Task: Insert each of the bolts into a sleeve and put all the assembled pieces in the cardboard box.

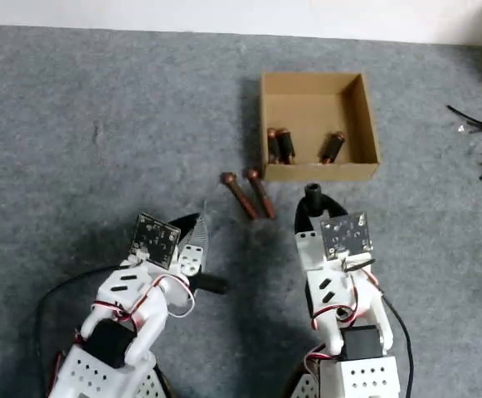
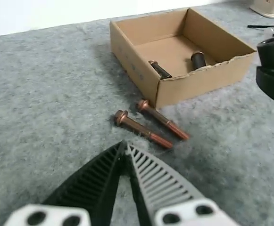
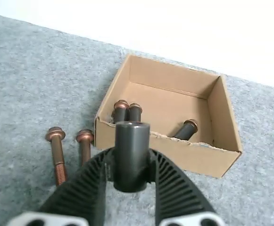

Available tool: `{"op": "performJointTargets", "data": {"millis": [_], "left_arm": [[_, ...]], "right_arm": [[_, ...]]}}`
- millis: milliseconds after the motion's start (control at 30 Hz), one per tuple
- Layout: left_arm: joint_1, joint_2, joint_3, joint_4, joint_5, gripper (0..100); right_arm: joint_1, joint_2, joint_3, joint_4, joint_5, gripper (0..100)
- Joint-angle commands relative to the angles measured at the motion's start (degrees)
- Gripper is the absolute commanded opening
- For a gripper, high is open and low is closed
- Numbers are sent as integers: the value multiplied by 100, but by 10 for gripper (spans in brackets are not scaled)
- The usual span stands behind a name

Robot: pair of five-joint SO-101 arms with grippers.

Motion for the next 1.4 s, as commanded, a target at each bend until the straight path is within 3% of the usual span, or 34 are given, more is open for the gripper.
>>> {"op": "performJointTargets", "data": {"millis": [0,133,300,400,500,600,667,900,1367], "left_arm": [[101,567,-585,-334,35,11],[127,2440,-1692,-580,132,11],[435,5569,-3301,-580,1196,11],[470,7310,-4259,-554,1468,23],[462,8699,-5051,-563,1582,114],[462,9719,-5692,-571,2189,214],[453,10264,-6141,-554,2497,230],[84,11451,-7222,-545,2963,155],[-207,11565,-7345,-536,2954,136]], "right_arm": [[66,-92,593,4,-44,4],[75,-92,593,4,-26,4],[75,-92,593,4,-26,4],[75,-92,602,-4,-18,4],[75,-92,602,-13,-18,4],[75,-92,602,-13,-18,4],[75,-101,602,-13,-18,4],[75,-136,602,-22,-18,4],[75,-136,593,-22,-18,4]]}}
